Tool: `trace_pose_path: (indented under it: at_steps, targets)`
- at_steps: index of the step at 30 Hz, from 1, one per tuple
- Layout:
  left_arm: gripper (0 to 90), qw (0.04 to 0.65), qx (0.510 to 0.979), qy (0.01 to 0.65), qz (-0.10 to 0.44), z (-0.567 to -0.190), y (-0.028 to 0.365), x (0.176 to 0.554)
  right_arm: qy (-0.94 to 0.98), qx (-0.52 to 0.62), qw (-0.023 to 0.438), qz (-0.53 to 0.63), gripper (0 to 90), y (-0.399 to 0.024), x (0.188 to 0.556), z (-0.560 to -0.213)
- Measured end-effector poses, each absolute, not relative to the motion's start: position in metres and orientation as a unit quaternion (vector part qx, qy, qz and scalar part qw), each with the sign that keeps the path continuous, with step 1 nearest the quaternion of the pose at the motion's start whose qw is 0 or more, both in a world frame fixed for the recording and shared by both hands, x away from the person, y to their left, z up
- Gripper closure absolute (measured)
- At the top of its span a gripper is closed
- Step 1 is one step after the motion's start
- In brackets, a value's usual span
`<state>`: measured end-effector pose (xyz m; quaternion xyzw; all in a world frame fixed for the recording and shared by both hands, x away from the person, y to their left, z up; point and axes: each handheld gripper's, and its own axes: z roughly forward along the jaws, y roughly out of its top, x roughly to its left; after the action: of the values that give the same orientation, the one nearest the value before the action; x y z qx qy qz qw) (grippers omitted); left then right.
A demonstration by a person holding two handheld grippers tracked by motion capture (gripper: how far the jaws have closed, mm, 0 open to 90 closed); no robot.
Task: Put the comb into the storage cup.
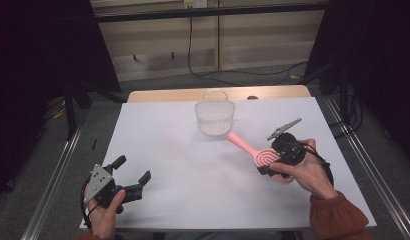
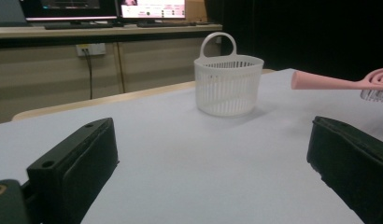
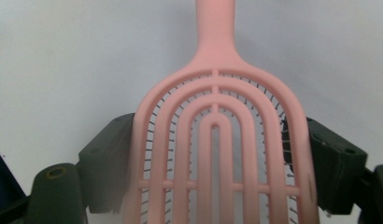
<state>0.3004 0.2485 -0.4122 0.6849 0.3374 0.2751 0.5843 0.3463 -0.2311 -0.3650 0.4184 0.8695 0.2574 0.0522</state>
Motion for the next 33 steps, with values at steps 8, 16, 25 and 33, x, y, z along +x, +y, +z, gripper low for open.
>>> trace_pose_path:
  at_steps: [8, 16, 25, 33]
  targets:
    - [1.9, 0.576, 0.71, 0.309, 0.265, -0.405, 0.222, 0.309, 0.875, 0.407, 0.051, 0.257, 20.4, -0.223, 0.345, -0.361]
    - [2.3, 0.567, 0.74, 0.261, 0.251, -0.404, 0.198, 0.318, 0.881, 0.393, 0.049, 0.26, 20.5, -0.214, 0.347, -0.354]
    - [3.1, 0.564, 0.754, 0.229, 0.247, -0.402, 0.176, 0.326, 0.882, 0.385, 0.04, 0.268, 20.5, -0.208, 0.349, -0.35]
    - [1.9, 0.543, 0.777, 0.174, 0.267, -0.407, 0.153, 0.33, 0.884, 0.379, 0.035, 0.27, 20.5, -0.202, 0.351, -0.349]
